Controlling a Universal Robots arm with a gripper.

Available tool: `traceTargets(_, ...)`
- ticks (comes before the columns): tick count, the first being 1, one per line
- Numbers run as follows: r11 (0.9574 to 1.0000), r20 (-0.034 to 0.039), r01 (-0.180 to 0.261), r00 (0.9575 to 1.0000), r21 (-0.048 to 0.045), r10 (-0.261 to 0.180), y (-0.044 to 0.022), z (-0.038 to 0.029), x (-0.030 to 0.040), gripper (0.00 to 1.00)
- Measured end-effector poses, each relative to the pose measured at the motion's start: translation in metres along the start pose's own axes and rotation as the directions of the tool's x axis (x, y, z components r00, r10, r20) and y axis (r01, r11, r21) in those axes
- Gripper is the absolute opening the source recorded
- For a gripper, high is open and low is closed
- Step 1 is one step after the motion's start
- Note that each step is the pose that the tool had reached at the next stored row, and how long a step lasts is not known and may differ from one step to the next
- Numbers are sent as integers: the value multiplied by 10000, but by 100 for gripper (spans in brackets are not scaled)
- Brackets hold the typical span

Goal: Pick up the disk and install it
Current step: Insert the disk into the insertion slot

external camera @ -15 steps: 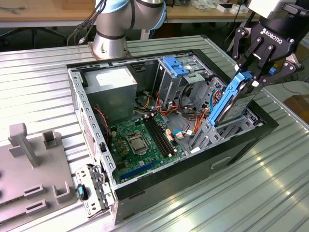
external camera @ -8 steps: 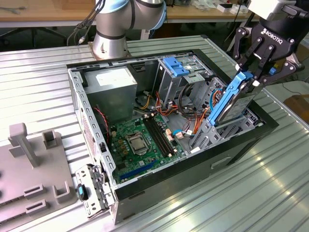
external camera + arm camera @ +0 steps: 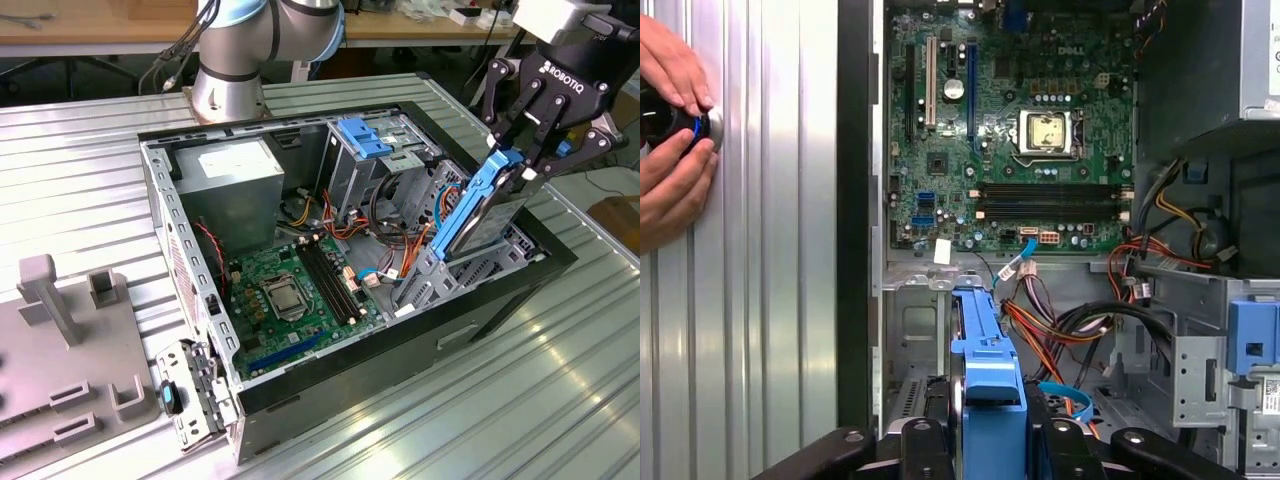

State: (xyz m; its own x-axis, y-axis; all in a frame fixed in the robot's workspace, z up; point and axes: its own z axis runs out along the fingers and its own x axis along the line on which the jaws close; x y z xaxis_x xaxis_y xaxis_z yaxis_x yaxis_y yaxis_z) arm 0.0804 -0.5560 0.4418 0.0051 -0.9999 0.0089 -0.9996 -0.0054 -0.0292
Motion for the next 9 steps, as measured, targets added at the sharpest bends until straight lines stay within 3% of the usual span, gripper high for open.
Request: traceTargets(9, 10000, 0, 0, 10000, 0, 0, 2, 46, 1, 37)
